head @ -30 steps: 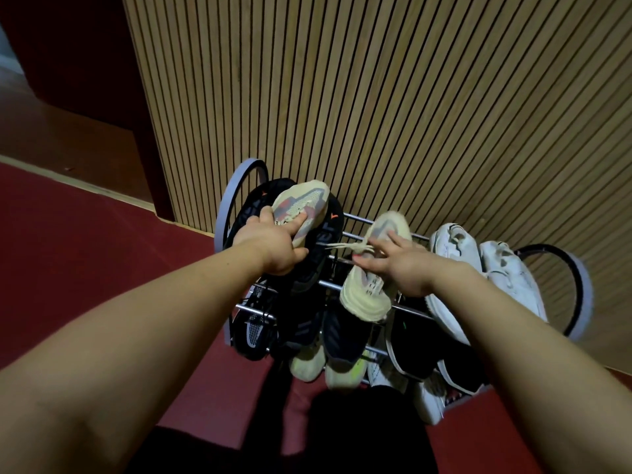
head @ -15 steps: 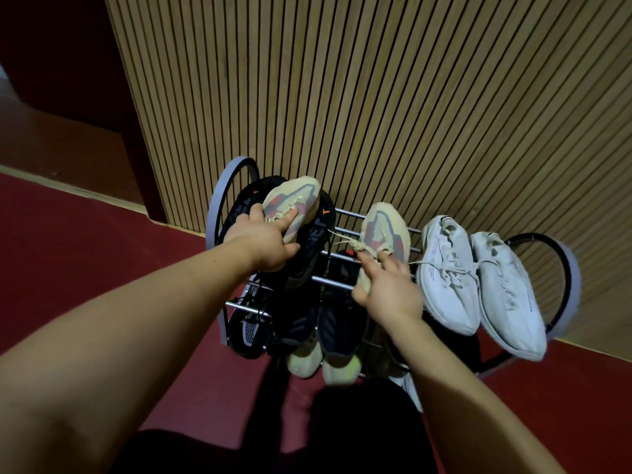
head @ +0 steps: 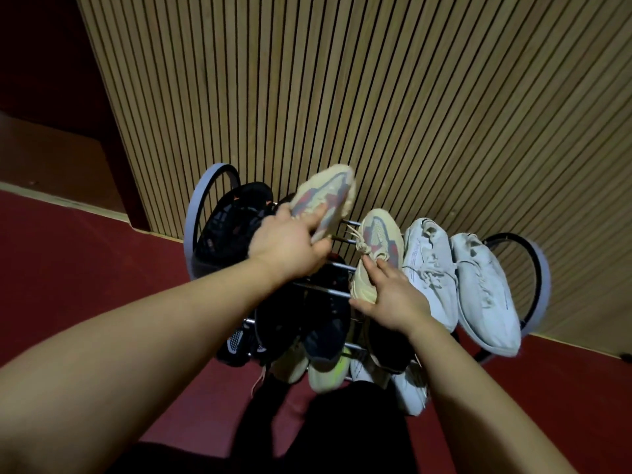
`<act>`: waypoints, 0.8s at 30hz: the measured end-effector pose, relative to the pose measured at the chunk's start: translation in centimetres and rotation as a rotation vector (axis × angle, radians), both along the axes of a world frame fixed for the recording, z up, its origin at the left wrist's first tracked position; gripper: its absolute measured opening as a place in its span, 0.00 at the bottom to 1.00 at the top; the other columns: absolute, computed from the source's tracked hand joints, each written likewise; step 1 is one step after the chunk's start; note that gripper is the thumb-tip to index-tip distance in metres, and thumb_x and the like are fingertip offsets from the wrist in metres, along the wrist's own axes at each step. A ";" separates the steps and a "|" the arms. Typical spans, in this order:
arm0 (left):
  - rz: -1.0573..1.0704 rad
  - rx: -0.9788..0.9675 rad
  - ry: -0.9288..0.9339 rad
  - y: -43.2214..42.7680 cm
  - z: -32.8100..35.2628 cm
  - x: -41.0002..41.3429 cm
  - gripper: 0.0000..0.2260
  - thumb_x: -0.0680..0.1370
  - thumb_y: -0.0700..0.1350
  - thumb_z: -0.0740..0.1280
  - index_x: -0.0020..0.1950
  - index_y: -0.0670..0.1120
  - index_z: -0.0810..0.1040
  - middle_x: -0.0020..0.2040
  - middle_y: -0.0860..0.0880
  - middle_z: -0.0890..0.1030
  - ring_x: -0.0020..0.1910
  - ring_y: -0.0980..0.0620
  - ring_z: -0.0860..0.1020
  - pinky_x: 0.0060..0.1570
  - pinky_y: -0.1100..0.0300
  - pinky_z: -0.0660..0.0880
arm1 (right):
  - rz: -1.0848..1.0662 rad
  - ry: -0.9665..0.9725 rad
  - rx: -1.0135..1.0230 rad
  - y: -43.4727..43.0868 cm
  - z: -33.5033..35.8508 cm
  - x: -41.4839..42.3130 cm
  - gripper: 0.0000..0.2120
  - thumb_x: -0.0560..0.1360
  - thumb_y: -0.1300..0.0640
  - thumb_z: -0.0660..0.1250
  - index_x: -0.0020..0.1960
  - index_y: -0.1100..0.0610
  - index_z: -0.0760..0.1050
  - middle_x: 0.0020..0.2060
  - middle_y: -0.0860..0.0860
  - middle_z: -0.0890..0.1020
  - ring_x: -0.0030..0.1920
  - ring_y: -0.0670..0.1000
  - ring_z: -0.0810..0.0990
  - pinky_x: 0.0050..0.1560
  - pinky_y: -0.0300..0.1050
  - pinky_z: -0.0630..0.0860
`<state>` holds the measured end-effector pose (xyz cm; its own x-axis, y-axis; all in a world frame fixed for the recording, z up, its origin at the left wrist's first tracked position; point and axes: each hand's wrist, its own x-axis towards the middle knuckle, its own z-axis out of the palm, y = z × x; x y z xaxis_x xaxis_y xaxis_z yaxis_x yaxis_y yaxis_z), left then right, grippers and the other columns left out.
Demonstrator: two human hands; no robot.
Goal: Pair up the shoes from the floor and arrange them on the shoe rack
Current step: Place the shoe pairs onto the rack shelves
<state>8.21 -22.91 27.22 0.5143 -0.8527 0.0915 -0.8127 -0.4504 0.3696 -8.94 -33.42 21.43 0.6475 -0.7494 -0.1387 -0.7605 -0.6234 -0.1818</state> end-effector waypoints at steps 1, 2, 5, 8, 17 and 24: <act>-0.034 -0.003 0.012 -0.6 -0.2 -1.3 0.27 0.77 0.62 0.58 0.75 0.65 0.53 0.74 0.42 0.58 0.66 0.38 0.67 0.62 0.51 0.68 | -0.001 -0.016 -0.014 0.1 -0.1 -0.1 0.40 0.74 0.38 0.63 0.77 0.43 0.45 0.77 0.48 0.51 0.76 0.52 0.51 0.72 0.45 0.57; -0.059 0.010 0.036 -1.1 -0.5 -2.5 0.27 0.77 0.61 0.58 0.75 0.65 0.54 0.74 0.42 0.58 0.66 0.38 0.67 0.63 0.51 0.67 | -0.005 -0.035 -0.027 0.1 -0.2 -0.2 0.39 0.74 0.39 0.64 0.77 0.44 0.46 0.77 0.48 0.51 0.76 0.51 0.52 0.72 0.44 0.57; -0.029 0.107 0.102 -2.3 -2.6 -4.5 0.27 0.78 0.60 0.57 0.75 0.65 0.53 0.75 0.41 0.56 0.66 0.37 0.65 0.64 0.51 0.65 | -0.021 -0.079 -0.065 0.3 0.0 -0.1 0.38 0.74 0.42 0.65 0.77 0.47 0.50 0.77 0.49 0.54 0.75 0.51 0.55 0.70 0.43 0.61; 0.033 0.165 0.059 -2.7 -4.7 -5.5 0.27 0.78 0.58 0.57 0.76 0.63 0.50 0.77 0.39 0.48 0.68 0.38 0.61 0.65 0.50 0.63 | -0.043 -0.085 -0.109 0.4 0.1 -0.2 0.36 0.75 0.43 0.65 0.77 0.48 0.52 0.77 0.50 0.54 0.75 0.51 0.56 0.68 0.43 0.63; 0.097 0.157 0.072 -3.1 -6.4 -6.7 0.26 0.80 0.57 0.56 0.76 0.62 0.49 0.78 0.41 0.41 0.69 0.38 0.58 0.67 0.49 0.61 | -0.186 -0.344 -0.060 1.2 -1.5 -0.7 0.30 0.77 0.46 0.64 0.75 0.51 0.59 0.76 0.50 0.58 0.75 0.50 0.57 0.68 0.39 0.59; 0.074 0.286 0.044 -4.4 -6.2 -6.5 0.28 0.80 0.59 0.56 0.76 0.62 0.48 0.77 0.37 0.40 0.71 0.38 0.55 0.67 0.51 0.57 | -0.147 -0.324 -0.059 0.7 -1.3 -0.7 0.30 0.76 0.45 0.65 0.74 0.50 0.62 0.76 0.50 0.59 0.75 0.50 0.59 0.68 0.39 0.60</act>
